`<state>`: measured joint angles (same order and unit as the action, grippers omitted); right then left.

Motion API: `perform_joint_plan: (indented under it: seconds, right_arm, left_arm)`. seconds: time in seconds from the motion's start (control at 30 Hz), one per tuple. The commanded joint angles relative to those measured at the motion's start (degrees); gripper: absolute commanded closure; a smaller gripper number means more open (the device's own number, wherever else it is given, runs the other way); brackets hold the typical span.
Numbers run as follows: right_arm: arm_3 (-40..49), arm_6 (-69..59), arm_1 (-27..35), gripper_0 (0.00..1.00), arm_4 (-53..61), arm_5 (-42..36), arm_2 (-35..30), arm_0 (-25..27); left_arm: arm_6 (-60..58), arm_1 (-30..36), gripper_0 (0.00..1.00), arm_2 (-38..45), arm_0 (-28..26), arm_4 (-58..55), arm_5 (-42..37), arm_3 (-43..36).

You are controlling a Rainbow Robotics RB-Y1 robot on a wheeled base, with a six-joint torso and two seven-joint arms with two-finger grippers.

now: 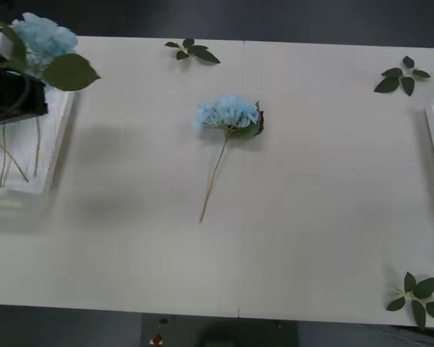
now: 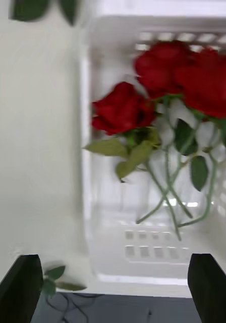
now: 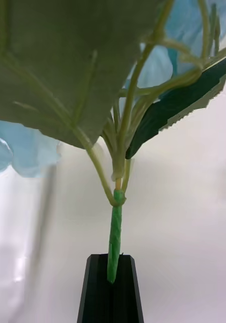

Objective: Put the red flowers into the right box and the blue flowers into the left box

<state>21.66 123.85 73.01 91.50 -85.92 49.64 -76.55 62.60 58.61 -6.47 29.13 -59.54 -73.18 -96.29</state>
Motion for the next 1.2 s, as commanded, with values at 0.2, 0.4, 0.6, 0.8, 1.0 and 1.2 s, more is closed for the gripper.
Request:
perform_joint_plan:
  seconds: [0.2, 0.4, 0.6, 0.8, 1.0, 1.2]
  right_arm:
    - [28.88, -3.17, 1.61, 0.16, -0.62, -5.66, -5.87, -1.84]
    - [49.53, -0.62, 2.67, 0.16, 2.11, -6.10, -5.17, -0.97]
    - [65.88, 12.21, 5.39, 0.16, 3.16, -6.02, -4.82, 1.67]
    - [72.47, 30.14, 5.48, 0.16, 6.77, -4.61, -7.89, 6.42]
    - [72.47, 31.15, 2.76, 0.16, 6.24, -2.32, -20.99, 21.18]
    - [71.68, 31.15, 1.44, 0.16, 4.22, 2.33, -24.24, 31.20]
  left_arm:
    - [10.62, 6.69, 1.00, 19.91, -6.81, 3.12, -14.80, 1.72]
    - [10.88, 7.30, 1.00, 23.43, -7.51, 14.98, -11.20, 3.92]
    - [5.78, 6.69, 1.00, 18.95, -7.60, 17.88, 3.13, 9.54]
    - [-1.16, 6.16, 1.00, 11.21, -7.60, 17.62, 19.21, 16.31]
    - [-7.84, 4.14, 1.00, 7.08, -7.60, 19.11, 27.74, 18.33]
    - [-12.85, 1.59, 1.00, 5.23, -7.51, 25.09, 30.46, 18.33]
